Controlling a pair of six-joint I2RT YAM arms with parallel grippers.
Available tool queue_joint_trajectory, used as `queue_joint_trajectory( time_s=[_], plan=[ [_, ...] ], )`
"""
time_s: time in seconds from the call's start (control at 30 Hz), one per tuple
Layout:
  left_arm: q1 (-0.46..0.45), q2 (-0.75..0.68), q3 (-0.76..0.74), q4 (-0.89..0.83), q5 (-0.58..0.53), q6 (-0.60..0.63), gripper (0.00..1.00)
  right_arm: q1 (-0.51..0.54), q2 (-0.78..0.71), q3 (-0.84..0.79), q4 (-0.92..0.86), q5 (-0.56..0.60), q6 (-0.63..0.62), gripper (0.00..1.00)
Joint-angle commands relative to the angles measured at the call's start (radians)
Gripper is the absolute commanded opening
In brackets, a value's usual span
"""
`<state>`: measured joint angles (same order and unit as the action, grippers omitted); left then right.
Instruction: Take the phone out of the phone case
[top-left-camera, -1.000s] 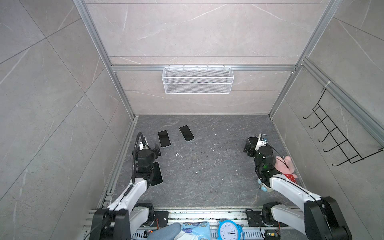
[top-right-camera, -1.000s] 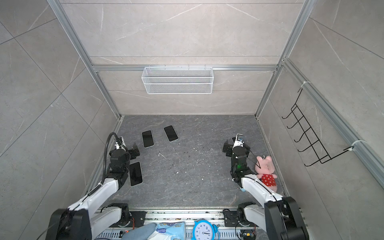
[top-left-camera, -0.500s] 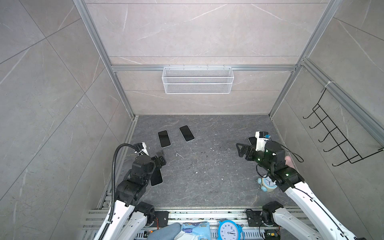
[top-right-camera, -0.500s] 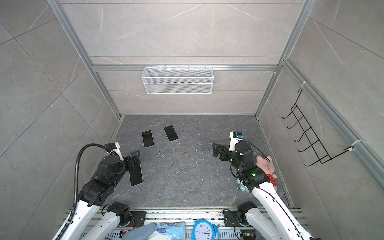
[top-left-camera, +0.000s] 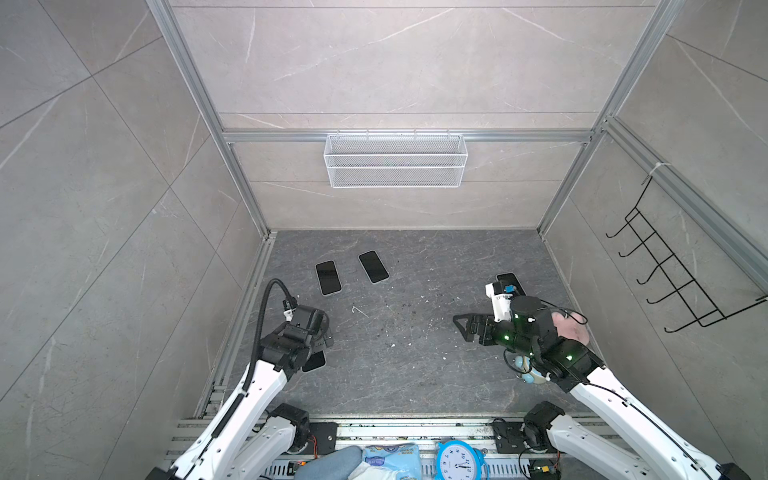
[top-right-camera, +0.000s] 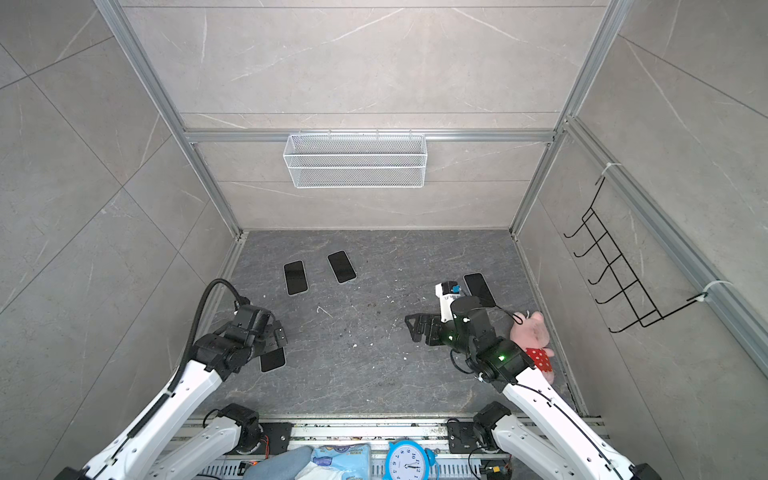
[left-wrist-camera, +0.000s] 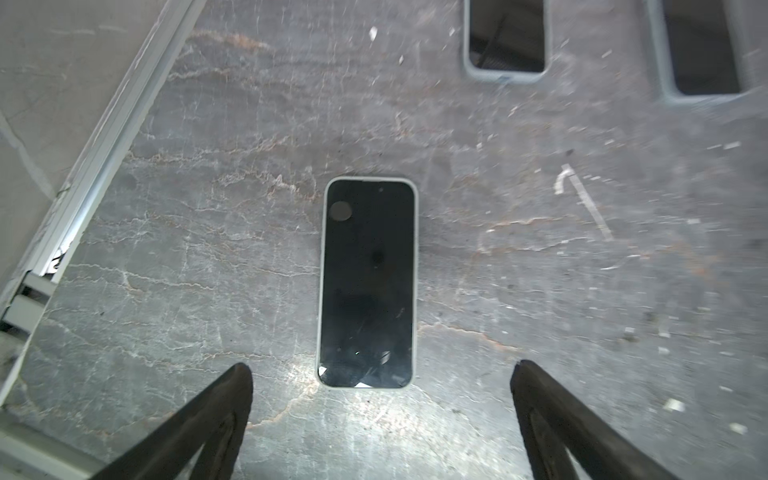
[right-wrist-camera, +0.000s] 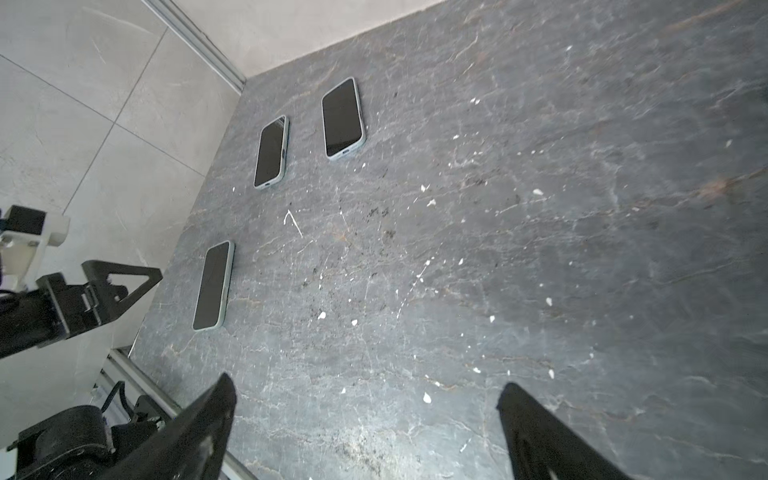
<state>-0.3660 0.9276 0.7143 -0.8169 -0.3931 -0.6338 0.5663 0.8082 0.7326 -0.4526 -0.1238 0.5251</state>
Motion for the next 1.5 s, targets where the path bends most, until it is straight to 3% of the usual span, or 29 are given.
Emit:
queue_joint_trajectory(
  time_s=[0.0,0.2,0.37,0.57,1.1,1.47],
  plan=[
    [0.007,0.138,0.024,0.048,-0.009,-0.003,1.0,0.065,0.016,0.001,0.015,0.006,0.018,1.0],
    [0.043,0.312,0.003,0.175,0.059,0.002,1.0,0.177,0.079,0.021,0.032,0.052,0.008,1.0],
    [0.088,0.327,-0.03,0.24,0.096,0.011,1.0,0.27,0.144,0.027,0.064,0.102,0.008,1.0],
    [0.237,0.307,-0.111,0.357,0.252,0.023,1.0,0.37,0.261,0.058,0.092,0.161,0.002,1.0],
    [0.285,0.46,-0.055,0.386,0.272,0.018,0.99,0.515,0.422,0.18,0.101,0.262,-0.01,1.0],
    [0.294,0.488,-0.062,0.426,0.299,0.034,0.76,0.524,0.432,0.183,0.104,0.273,-0.009,1.0]
  ],
)
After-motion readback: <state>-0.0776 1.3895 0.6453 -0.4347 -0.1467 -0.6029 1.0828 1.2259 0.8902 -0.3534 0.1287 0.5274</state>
